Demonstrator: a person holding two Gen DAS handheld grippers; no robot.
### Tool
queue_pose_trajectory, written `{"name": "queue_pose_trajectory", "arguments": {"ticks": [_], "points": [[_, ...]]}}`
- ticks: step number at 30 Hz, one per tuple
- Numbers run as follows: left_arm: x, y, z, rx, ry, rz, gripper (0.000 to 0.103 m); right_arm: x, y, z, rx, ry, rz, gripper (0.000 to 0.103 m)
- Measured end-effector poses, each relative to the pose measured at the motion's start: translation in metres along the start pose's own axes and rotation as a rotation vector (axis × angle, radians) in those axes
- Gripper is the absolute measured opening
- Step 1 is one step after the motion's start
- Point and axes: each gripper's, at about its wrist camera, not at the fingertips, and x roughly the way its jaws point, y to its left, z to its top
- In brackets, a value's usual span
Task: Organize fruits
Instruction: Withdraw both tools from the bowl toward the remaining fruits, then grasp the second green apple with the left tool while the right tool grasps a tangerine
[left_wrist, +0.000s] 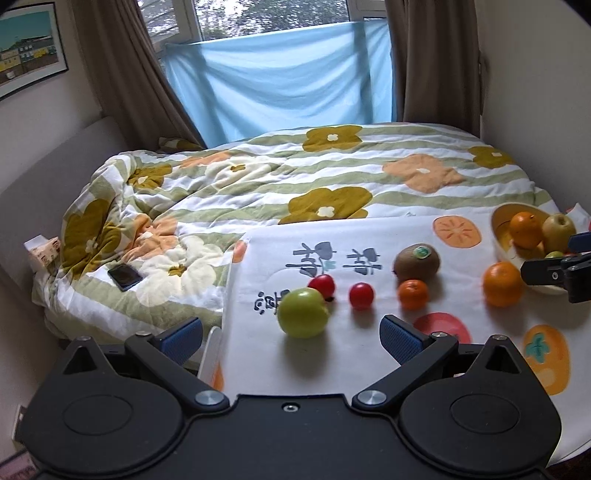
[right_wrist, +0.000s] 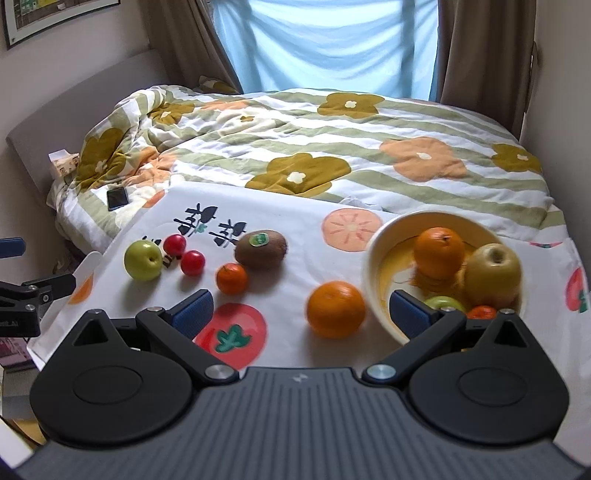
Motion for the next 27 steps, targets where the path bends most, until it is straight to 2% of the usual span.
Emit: {"name": "queue_pose_trajectory", "arguments": {"ticks": [8, 19, 27], "points": [[0.047, 0.021, 0.002, 0.080, 0.010, -0.068, 0.103, 0.034, 0.026, -0.001, 0.044, 0.027, -0.041, 0.103], [0.114, 0.014, 0.001, 0.211, 0.036, -0.183, 0.102, 0.075, 0.042, -0.007, 0.093, 0.041, -0.071, 0.103], [0.142, 0.008, -0.003, 0.250, 0.078, -0.251, 0.085, 0.096, 0.048, -0.010, 0.115, 0.057, -0.075, 0.103]]}}
